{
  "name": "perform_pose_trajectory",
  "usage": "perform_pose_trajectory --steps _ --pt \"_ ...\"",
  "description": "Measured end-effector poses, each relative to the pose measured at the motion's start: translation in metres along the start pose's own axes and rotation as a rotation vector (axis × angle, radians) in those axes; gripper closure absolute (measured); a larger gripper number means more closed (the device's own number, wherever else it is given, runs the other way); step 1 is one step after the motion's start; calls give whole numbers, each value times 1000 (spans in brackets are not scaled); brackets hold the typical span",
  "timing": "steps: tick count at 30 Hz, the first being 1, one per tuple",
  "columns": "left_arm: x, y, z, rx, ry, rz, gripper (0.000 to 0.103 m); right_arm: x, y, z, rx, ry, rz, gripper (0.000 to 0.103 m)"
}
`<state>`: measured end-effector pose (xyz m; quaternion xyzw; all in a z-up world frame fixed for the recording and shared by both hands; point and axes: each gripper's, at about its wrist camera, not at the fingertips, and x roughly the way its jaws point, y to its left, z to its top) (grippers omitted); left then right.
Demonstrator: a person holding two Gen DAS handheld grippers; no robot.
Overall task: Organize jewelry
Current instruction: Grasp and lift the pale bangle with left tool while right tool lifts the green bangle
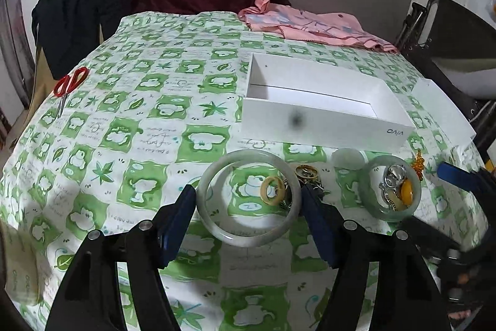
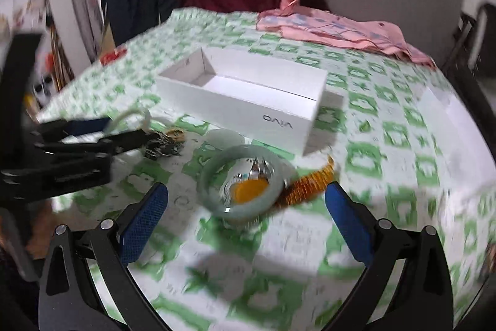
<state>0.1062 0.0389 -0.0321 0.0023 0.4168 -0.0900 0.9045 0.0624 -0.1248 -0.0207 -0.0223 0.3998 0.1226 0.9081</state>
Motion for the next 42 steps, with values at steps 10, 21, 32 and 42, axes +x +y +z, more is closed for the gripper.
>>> perform_pose_trajectory --steps 10,21,32,42 --pt "2 -2 -2 6 14 -4 34 31 16 3 -137 54 -92 24" --pt "2 -8 -4 43 8 -13 34 11 -11 -5 -10 2 25 34" --pt "-11 -12 24 36 -19 -48 34 -30 -33 7 104 -125 75 34" --pt "4 -32 97 58 -110 -39 34 -7 -48 85 163 -193 84 34"
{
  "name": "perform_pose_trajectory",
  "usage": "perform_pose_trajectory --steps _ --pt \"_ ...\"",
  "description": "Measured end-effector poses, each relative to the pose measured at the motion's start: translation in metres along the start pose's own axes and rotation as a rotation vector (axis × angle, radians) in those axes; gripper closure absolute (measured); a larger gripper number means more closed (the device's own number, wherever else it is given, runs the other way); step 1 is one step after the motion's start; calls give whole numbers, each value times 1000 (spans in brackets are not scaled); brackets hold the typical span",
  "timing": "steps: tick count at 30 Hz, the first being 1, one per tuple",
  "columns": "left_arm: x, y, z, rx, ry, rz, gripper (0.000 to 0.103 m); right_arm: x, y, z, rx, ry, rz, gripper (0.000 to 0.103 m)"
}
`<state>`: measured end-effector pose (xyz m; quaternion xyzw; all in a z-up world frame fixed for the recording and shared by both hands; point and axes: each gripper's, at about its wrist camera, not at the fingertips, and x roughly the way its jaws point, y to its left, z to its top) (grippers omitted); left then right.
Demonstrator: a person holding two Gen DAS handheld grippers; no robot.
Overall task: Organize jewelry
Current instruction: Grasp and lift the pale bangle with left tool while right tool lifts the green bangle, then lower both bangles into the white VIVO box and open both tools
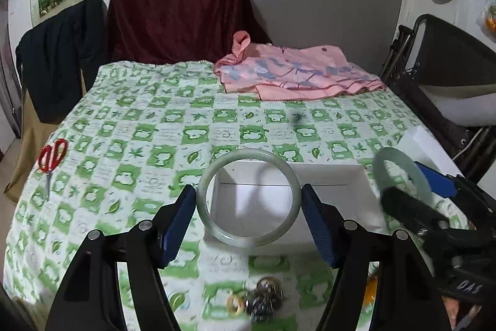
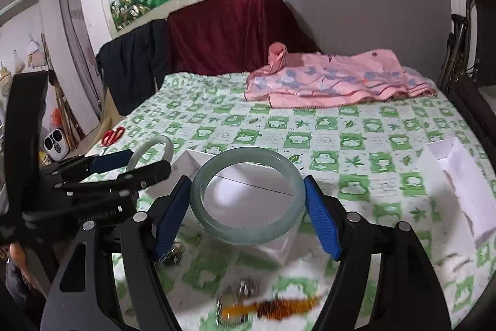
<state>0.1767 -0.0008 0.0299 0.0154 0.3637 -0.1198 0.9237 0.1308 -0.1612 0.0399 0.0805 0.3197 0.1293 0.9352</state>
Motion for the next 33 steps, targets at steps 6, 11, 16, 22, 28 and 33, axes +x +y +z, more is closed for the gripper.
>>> perform_pose_trajectory --steps 6,11,16,22,28,33 --pt "40 3 -4 -8 61 -11 34 41 -11 -5 27 69 -6 34" --pt "48 8 -7 -17 67 -15 33 56 -18 -7 49 85 30 30" --pt "46 14 -12 -30 68 -22 27 49 -21 -7 67 63 45 27" --pt "41 18 -19 -34 70 -17 26 39 -29 -8 101 62 58 27" --pt "39 13 -30 -19 91 -20 26 26 -32 -21 114 91 50 27" --pt "30 10 -36 -23 67 -24 24 19 -27 -34 68 122 21 27"
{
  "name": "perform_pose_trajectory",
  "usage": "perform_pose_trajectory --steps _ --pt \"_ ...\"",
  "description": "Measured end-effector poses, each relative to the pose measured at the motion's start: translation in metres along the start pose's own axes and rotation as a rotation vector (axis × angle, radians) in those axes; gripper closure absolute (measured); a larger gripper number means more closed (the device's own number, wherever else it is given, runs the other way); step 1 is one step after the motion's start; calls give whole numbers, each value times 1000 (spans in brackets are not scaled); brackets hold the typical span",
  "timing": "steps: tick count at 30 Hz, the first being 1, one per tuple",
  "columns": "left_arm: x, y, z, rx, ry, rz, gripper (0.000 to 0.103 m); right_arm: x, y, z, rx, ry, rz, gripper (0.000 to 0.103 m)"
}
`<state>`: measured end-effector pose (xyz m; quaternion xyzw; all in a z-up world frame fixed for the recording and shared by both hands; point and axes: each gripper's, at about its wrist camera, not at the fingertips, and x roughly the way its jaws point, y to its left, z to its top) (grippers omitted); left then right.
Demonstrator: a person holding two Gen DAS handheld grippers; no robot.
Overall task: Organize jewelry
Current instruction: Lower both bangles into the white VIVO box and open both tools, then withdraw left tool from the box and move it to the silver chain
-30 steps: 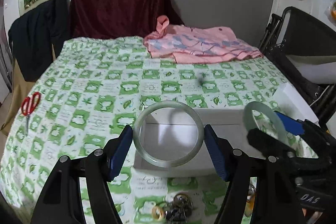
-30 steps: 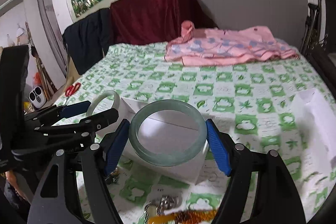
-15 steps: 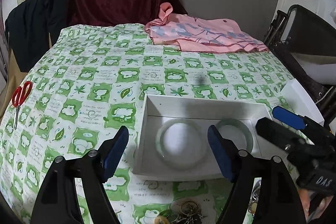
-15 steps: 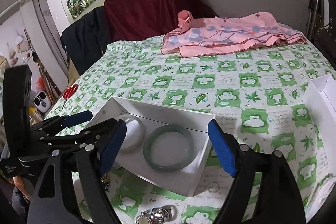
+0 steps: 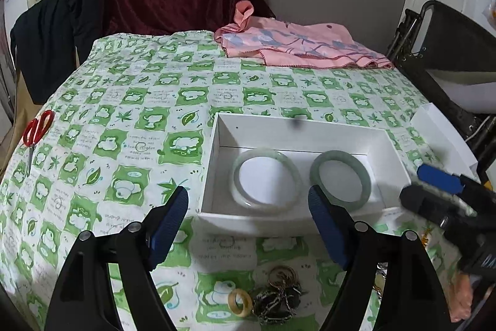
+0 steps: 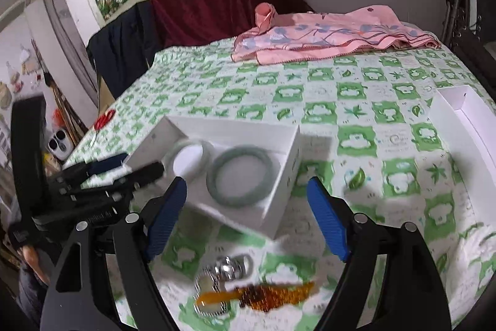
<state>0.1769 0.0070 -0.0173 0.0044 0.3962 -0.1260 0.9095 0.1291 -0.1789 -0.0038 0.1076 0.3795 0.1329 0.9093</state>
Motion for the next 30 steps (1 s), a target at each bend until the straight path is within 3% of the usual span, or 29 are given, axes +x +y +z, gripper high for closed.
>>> perform_pose_trajectory --steps 4,9,15,19,27,30 --pt "-2 -1 -2 -16 1 -41 24 0 5 -13 -53 21 -32 27" --pt "-3 -6 -3 -3 -10 -30 22 9 10 -18 -115 34 -80 43" --pt "-2 -21 -6 50 -11 -48 19 16 3 -12 -106 28 -112 54" --pt "1 -28 -8 90 -8 -22 19 15 -6 -7 -66 22 -84 54" --pt "-10 -8 -6 15 -30 -12 18 -11 -12 -6 -6 -52 -43 51" --pt "-16 -2 -11 4 -35 27 18 -16 -17 -9 27 -65 -38 39"
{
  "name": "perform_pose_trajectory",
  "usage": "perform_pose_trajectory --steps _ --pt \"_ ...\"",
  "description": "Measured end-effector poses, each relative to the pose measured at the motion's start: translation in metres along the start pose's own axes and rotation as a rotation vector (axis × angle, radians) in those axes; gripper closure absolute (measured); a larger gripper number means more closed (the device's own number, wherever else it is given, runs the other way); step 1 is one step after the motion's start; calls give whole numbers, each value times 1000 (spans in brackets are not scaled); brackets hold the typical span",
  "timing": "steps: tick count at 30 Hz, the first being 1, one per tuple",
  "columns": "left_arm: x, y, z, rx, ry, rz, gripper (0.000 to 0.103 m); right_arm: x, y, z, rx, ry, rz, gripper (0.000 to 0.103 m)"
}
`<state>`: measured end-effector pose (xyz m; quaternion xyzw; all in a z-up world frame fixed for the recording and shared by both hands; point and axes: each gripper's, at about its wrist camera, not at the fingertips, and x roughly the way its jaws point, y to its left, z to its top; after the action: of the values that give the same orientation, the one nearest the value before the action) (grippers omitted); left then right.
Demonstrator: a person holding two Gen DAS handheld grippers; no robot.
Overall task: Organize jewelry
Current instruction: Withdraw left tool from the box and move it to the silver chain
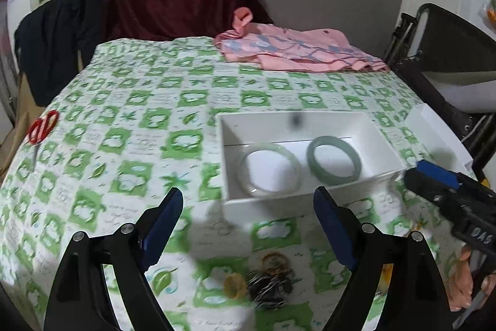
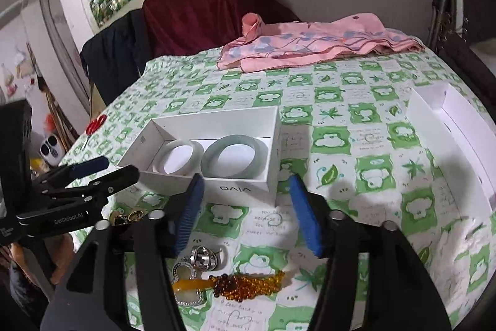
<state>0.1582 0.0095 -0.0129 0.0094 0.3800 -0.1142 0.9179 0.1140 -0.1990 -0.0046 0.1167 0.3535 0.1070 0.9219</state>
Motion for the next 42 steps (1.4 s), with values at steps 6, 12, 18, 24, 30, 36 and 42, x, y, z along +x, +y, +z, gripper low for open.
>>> perform_pose_trajectory --steps 6,12,18,24,30,36,42 --pt "-14 16 -15 -32 5 32 18 -21 -2 -19 26 -51 -22 22" --pt "-18 20 -35 -22 49 45 18 -36 6 -43 9 -56 -49 19" --pt "-12 18 -44 5 98 7 18 -37 19 -55 -49 -49 -77 14" --pt "-7 8 -52 78 115 88 18 -34 19 -55 -53 -36 -60 14" --pt "-21 58 -59 -99 103 185 18 -32 11 -54 -8 -19 -43 14" --pt "-26 46 -44 -60 37 178 18 -33 14 -54 -29 -26 -52 14" --pt "-11 48 -35 -72 67 225 19 -31 14 -54 -30 -14 -50 14"
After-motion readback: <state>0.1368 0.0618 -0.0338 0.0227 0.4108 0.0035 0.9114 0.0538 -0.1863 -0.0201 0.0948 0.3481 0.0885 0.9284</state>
